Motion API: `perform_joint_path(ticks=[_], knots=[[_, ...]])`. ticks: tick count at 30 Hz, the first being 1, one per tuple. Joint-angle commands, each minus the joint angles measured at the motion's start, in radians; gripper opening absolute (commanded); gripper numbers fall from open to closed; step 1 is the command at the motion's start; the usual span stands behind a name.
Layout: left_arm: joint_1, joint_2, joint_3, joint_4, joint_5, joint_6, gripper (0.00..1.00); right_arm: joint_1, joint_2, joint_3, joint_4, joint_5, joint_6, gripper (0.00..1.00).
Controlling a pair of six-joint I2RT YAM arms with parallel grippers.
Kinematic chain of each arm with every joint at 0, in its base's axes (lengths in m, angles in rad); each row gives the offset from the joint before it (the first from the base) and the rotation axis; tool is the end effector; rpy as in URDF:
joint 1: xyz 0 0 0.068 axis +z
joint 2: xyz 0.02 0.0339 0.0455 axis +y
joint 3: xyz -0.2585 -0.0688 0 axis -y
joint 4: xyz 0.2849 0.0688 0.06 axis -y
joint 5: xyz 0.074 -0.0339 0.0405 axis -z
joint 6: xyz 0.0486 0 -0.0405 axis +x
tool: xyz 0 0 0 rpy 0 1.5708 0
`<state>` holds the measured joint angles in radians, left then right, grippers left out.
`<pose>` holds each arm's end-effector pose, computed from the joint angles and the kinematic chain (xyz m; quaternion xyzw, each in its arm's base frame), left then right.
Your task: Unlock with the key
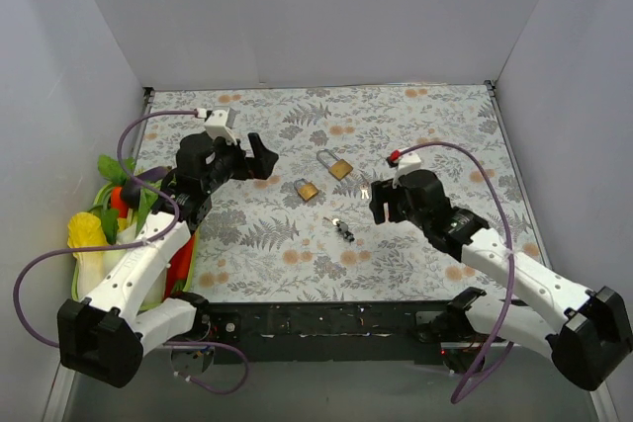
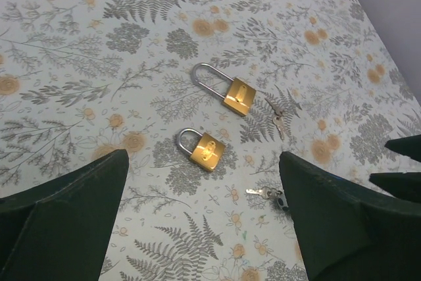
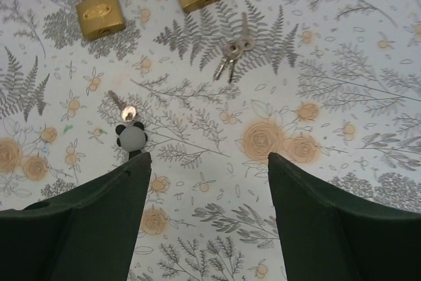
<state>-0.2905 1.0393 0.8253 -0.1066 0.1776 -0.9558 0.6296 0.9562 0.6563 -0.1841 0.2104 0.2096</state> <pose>0.2809 -0.0929 0.2961 -0.2147 0.7804 -0.3986 0.4313 0.2229 0.1498 0.2413 -0.1243 0.8438 0.1274 0.5062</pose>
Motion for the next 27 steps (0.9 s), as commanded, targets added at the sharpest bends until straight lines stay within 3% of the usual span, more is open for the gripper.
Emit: perform_joint_path(ticks=[1, 6, 10, 12, 18, 27], knots=[[-0.053, 0.036, 0.101, -0.021, 0.000, 0.025, 0.98, 0.126, 0.081, 0.032, 0.058, 0.057, 0.048, 0.79], [-0.052, 0.062, 0.100, -0.012, 0.005, 0.003, 0.98, 0.191, 0.234, 0.008, 0.175, -0.003, 0.085, 0.77], [-0.050, 0.047, 0.048, -0.033, -0.013, 0.029, 0.98, 0.229, 0.367, 0.052, 0.176, -0.036, 0.083, 0.68], [-0.050, 0.025, 0.043, -0.033, -0.035, 0.038, 0.98, 0.254, 0.438, 0.088, 0.173, -0.014, 0.074, 0.64], [-0.050, 0.001, 0.038, -0.034, -0.073, 0.052, 0.98, 0.323, 0.572, 0.163, 0.133, 0.081, 0.063, 0.63], [-0.050, -0.013, 0.035, -0.038, -0.078, 0.069, 0.98, 0.323, 0.687, 0.215, 0.095, 0.141, 0.067, 0.61]])
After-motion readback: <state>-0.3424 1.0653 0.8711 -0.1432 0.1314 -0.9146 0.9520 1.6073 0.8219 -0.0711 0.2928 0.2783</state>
